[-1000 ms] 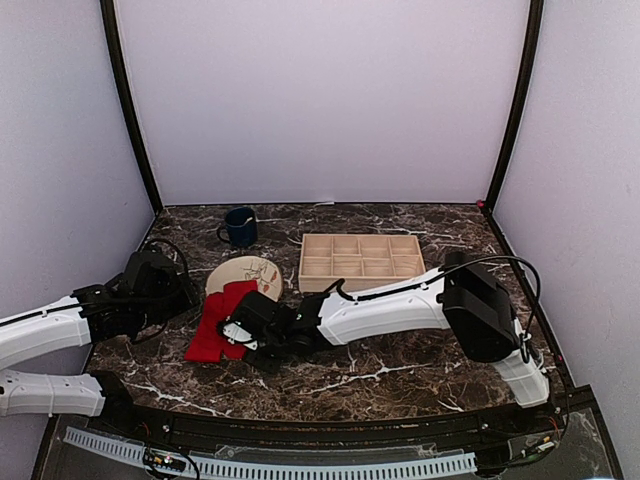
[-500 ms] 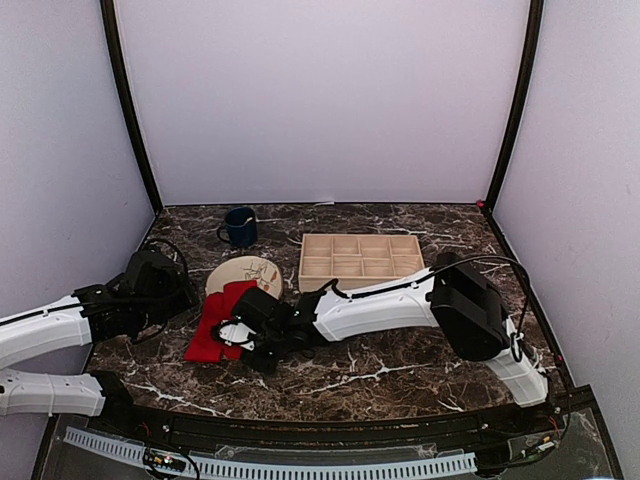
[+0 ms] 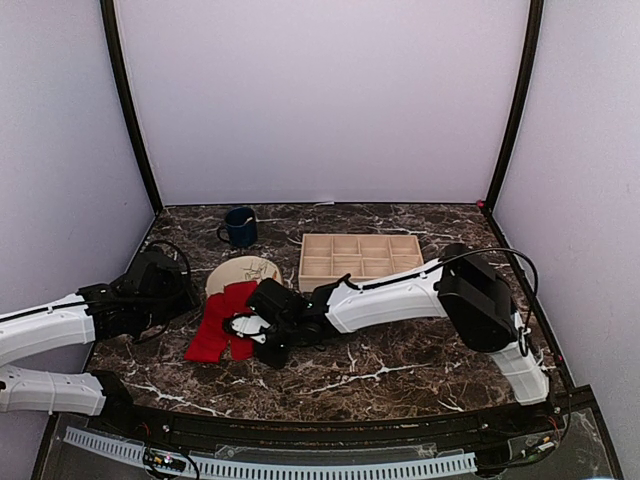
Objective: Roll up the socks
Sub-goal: Move the sock to the center of the board.
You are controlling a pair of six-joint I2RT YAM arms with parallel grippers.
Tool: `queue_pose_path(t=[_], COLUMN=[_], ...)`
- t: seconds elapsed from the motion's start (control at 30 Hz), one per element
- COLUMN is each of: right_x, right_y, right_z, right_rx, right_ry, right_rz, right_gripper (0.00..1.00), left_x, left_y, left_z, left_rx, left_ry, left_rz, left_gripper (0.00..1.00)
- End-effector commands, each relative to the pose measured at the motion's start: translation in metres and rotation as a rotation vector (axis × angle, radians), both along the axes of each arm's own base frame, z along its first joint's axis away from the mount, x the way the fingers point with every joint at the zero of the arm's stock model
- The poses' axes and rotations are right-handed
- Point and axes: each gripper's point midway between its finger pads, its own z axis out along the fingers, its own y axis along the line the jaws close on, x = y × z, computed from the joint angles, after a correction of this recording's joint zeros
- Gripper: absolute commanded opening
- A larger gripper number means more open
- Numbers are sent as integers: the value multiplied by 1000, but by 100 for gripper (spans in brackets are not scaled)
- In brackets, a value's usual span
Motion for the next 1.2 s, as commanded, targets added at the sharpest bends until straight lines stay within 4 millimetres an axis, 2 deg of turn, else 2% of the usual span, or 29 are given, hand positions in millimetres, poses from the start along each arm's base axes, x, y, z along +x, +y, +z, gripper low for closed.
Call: queue_pose_path(t=[0.0, 0.13, 0.27, 0.43, 0.6, 0.73, 0.8, 0.87, 1.17], right_x=[0, 0, -5, -12, -24, -35, -38, -45, -70], right_y=[-28, -49, -69, -88, -110, -121, -121, -132, -147], right_z=[13, 23, 25, 31, 28, 23, 23, 12, 8], right_rx=[-21, -32, -37, -29, -30, -38, -32, -50, 9], right_ry=[6, -6, 5, 36, 83, 127, 151, 191, 331], right_rz=[-71, -113, -147, -196, -243, -262, -280, -312, -466], right_gripper=[2, 2, 2, 2, 2, 2, 2, 2, 2], left_x=[4, 6, 9, 16, 23, 23, 20, 15, -6], left_y=[0, -3, -10, -30, -65, -98, -116, -133, -188], left_z=[7, 9, 8, 6, -6, -16, -17, -19, -41], left_rx=[11, 23, 39, 57, 58, 40, 35, 42, 111], left_ry=[-25, -27, -14, 8, 63, 91, 77, 71, 143], left_rz=[9, -14, -50, -158, -314, -434, -504, -572, -778], left_gripper=[55, 55, 55, 55, 52, 51, 51, 51, 50])
